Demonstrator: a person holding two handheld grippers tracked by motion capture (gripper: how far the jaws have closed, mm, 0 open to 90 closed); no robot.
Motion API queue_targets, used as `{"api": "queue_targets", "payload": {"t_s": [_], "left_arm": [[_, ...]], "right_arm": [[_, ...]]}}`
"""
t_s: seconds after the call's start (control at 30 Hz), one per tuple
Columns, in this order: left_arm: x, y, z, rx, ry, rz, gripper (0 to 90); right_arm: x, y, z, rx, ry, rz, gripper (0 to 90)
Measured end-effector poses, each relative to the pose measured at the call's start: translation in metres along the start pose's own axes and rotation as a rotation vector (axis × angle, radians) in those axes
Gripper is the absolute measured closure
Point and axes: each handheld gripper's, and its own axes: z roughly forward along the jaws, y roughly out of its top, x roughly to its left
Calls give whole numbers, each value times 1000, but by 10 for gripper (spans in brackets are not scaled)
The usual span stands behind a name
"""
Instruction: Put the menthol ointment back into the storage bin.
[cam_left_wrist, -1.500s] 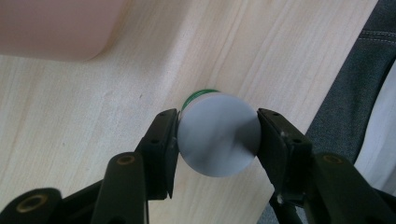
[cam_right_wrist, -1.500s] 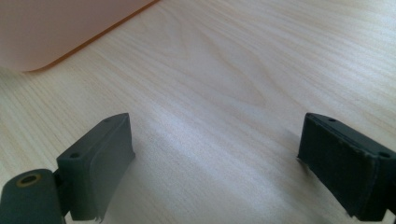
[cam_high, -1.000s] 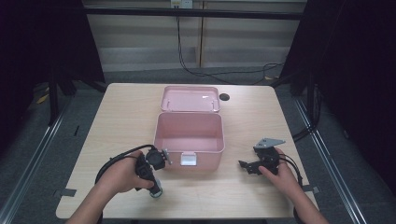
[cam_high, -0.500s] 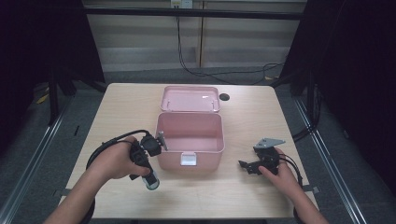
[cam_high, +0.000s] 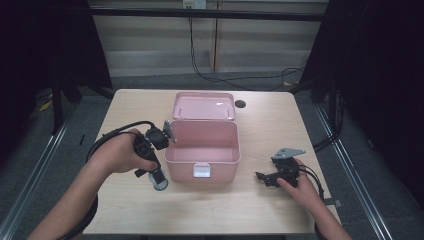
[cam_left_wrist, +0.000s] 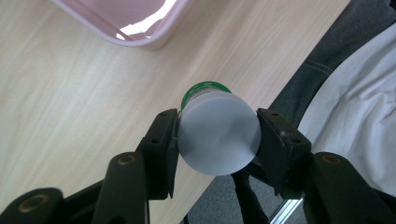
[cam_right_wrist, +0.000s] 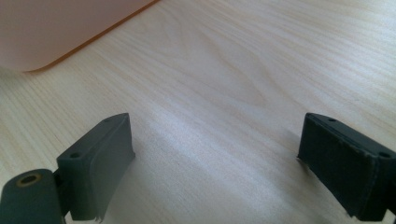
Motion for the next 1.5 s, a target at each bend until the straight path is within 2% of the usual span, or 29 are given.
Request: {"api": "queue_targets", "payload": {"t_s": [0.3,0.37,0.7,0.9,1.07,1.17,1.5], "left_arm": [[6,8,-24,-2,19,-44,505],[8,9,-30,-1,12,-45,505],[11,14,-57,-17,39,-67,505],[15,16,-70,-20,38,-79,505],[20,20,-75,-32,34,-78,505],[23,23,-77,-36,46,-92,505],[28,43,-82,-45,59,-107,506]], "right_arm": [[0,0,0,0,0,-1,94],[0,0,0,1,0,-1,94],[0,0,0,2,-1,0,94],[0,0,0,1,0,-1,94],[0,0,0,1,0,-1,94],[0,0,0,1,0,-1,94],[0,0,0,2,0,-3,94]]}}
